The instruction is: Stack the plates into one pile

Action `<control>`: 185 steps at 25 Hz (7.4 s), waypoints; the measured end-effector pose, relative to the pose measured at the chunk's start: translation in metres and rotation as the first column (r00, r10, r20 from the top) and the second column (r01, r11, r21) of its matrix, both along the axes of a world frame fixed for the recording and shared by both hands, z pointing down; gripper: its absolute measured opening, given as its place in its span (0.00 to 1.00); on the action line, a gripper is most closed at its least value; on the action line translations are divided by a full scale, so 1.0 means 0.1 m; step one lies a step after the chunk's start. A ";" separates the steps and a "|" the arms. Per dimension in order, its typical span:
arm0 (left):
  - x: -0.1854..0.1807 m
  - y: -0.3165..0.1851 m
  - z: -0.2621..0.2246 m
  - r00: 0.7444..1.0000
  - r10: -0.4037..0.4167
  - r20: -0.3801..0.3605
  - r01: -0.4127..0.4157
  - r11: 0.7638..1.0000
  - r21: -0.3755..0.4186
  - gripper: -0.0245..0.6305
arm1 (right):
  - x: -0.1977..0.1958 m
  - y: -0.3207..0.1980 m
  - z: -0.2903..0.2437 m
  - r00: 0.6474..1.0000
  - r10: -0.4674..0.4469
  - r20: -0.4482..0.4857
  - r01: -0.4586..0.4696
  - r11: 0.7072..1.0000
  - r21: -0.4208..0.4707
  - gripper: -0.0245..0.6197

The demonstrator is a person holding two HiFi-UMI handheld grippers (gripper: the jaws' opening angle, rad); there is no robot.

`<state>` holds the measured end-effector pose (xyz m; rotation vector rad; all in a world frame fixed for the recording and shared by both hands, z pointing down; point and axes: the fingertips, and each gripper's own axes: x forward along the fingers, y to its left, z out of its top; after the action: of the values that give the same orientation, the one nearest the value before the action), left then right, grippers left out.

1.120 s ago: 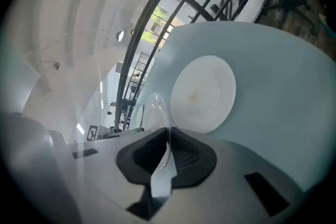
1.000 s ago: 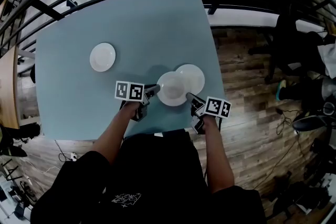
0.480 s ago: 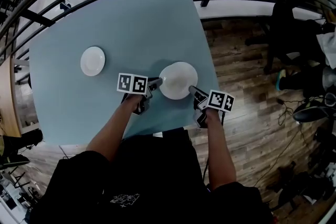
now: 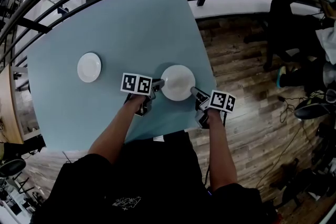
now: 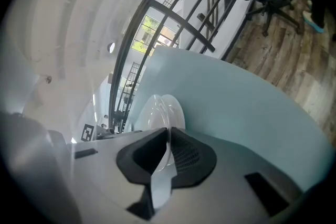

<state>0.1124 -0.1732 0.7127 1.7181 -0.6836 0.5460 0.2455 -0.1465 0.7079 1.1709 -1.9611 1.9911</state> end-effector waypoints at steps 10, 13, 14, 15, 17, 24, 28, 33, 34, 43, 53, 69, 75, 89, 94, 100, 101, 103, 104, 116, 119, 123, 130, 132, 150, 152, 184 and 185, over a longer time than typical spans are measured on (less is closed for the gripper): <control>-0.04 -0.02 0.02 1.000 -0.002 0.023 0.002 1.000 0.001 0.10 | 0.10 -0.08 -0.01 0.999 0.032 -0.019 -0.032 0.999 0.011 0.07; -0.04 -0.01 0.04 1.000 -0.003 0.031 0.003 1.000 0.003 0.10 | 0.08 -0.08 0.00 0.998 -0.004 -0.058 0.005 1.000 0.019 0.08; -0.04 0.00 0.05 0.999 -0.003 0.033 0.003 1.000 0.002 0.10 | 0.06 -0.08 0.00 0.997 -0.018 -0.071 0.020 1.000 0.020 0.08; -0.03 0.00 0.06 0.999 -0.002 0.035 0.002 1.000 0.001 0.10 | 0.05 -0.09 0.01 0.996 -0.034 -0.087 0.036 0.999 0.022 0.08; -0.02 0.01 0.06 0.999 -0.003 0.036 0.003 1.000 0.001 0.10 | 0.03 -0.10 0.01 0.987 -0.077 -0.140 0.082 0.996 0.032 0.08; -0.04 0.00 0.03 0.999 -0.015 0.034 0.014 1.000 0.005 0.10 | -0.07 -0.09 -0.02 0.908 -0.256 -0.332 0.291 0.955 0.057 0.26; -0.10 -0.01 -0.01 0.999 -0.032 0.030 0.031 0.999 0.012 0.10 | -0.12 -0.05 0.04 0.819 -0.356 -0.449 0.413 0.910 0.033 0.35; -0.24 0.01 -0.01 0.999 -0.036 0.038 0.036 0.999 0.022 0.10 | -0.20 0.04 0.12 0.758 -0.427 -0.492 0.483 0.876 -0.016 0.37; -0.25 0.02 -0.01 0.999 -0.038 0.038 0.037 0.999 0.022 0.10 | -0.20 0.07 0.14 0.740 -0.447 -0.503 0.502 0.864 -0.029 0.38; -0.46 0.04 -0.13 0.997 -0.066 0.028 0.065 0.997 0.051 0.10 | -0.02 0.03 -0.03 0.742 -0.361 -0.565 0.437 0.899 -0.001 0.39; -0.93 0.12 -0.47 0.988 -0.147 -0.048 0.152 0.984 0.097 0.07 | -0.29 -0.02 -0.37 0.785 -0.288 -0.549 0.400 0.911 0.095 0.14; -2.38 0.58 -0.71 0.925 -0.379 -0.039 0.380 0.912 0.151 0.06 | -2.04 -0.01 -0.75 0.773 -0.448 -0.449 0.591 0.766 0.253 0.05; -3.03 0.73 -0.77 0.887 -0.461 -0.029 0.459 0.873 0.167 0.06 | -2.72 0.00 -0.82 0.732 -0.527 -0.432 0.662 0.700 0.268 0.05; -4.18 0.77 -0.55 0.788 -0.614 -0.045 0.614 0.779 0.127 0.06 | -3.78 -0.10 -0.67 0.808 -0.530 -0.258 0.585 0.773 0.245 0.05; -4.36 0.60 -0.47 0.737 -0.666 -0.115 0.675 0.735 0.072 0.06 | -3.99 -0.19 -0.49 0.841 -0.506 -0.193 0.539 0.818 0.200 0.05; -4.52 0.41 -0.36 0.715 -0.677 -0.177 0.689 0.725 0.009 0.06 | -4.26 -0.35 -0.33 0.879 -0.465 -0.104 0.476 0.869 0.139 0.05; -4.55 0.38 -0.34 0.707 -0.683 -0.183 0.695 0.719 0.000 0.06 | -4.31 -0.38 -0.32 0.881 -0.465 -0.092 0.474 0.870 0.137 0.05; -4.60 0.30 -0.33 0.695 -0.691 -0.199 0.703 0.711 -0.015 0.07 | -4.38 -0.45 -0.32 0.885 -0.462 -0.061 0.466 0.875 0.135 0.06; -4.60 0.27 -0.33 0.694 -0.691 -0.204 0.702 0.712 -0.022 0.08 | -4.40 -0.47 -0.32 0.890 -0.455 -0.047 0.457 0.880 0.132 0.08; -4.79 -0.04 -0.13 0.673 -0.716 -0.185 0.717 0.693 -0.072 0.19 | -4.50 -0.81 -0.10 0.928 -0.372 -0.025 0.372 0.926 0.064 0.30; -4.83 -0.09 -0.07 0.662 -0.728 -0.177 0.726 0.682 -0.089 0.20 | -4.53 -0.83 -0.07 0.934 -0.358 -0.016 0.359 0.932 0.049 0.30; -4.82 -0.18 -0.05 0.671 -0.722 -0.170 0.717 0.690 -0.100 0.20 | -4.58 -0.89 -0.02 0.940 -0.341 -0.030 0.342 0.939 0.030 0.30; -4.76 -0.24 -0.01 0.710 -0.692 -0.131 0.682 0.722 -0.114 0.18 | -4.75 -0.89 0.01 0.935 -0.350 -0.054 0.350 0.937 0.002 0.25; -4.73 -0.24 0.01 0.714 -0.689 -0.127 0.678 0.725 -0.123 0.16 | -4.76 -0.86 0.04 0.933 -0.353 -0.070 0.353 0.936 -0.007 0.19; -4.27 -0.02 -0.23 0.763 -0.634 -0.124 0.627 0.773 -0.092 0.09 | -4.26 -0.63 -0.21 0.949 -0.312 -0.057 0.314 0.948 0.044 0.09; -4.13 0.00 -0.27 0.772 -0.623 -0.125 0.617 0.782 -0.087 0.09 | -4.12 -0.60 -0.26 0.950 -0.308 -0.058 0.311 0.949 0.053 0.09; -1.28 0.22 -0.24 0.937 -0.326 -0.127 0.313 0.943 -0.112 0.10 | -1.24 -0.09 -0.30 0.992 -0.077 -0.097 0.082 0.995 0.051 0.08; -1.19 0.22 -0.23 0.942 -0.313 -0.123 0.300 0.947 -0.113 0.10 | -1.15 -0.07 -0.29 0.993 -0.067 -0.097 0.072 0.996 0.048 0.08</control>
<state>-0.0061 -0.1514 0.6902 1.5099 -0.7948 0.2335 0.1309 -0.1537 0.6790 1.1687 -1.9881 1.8265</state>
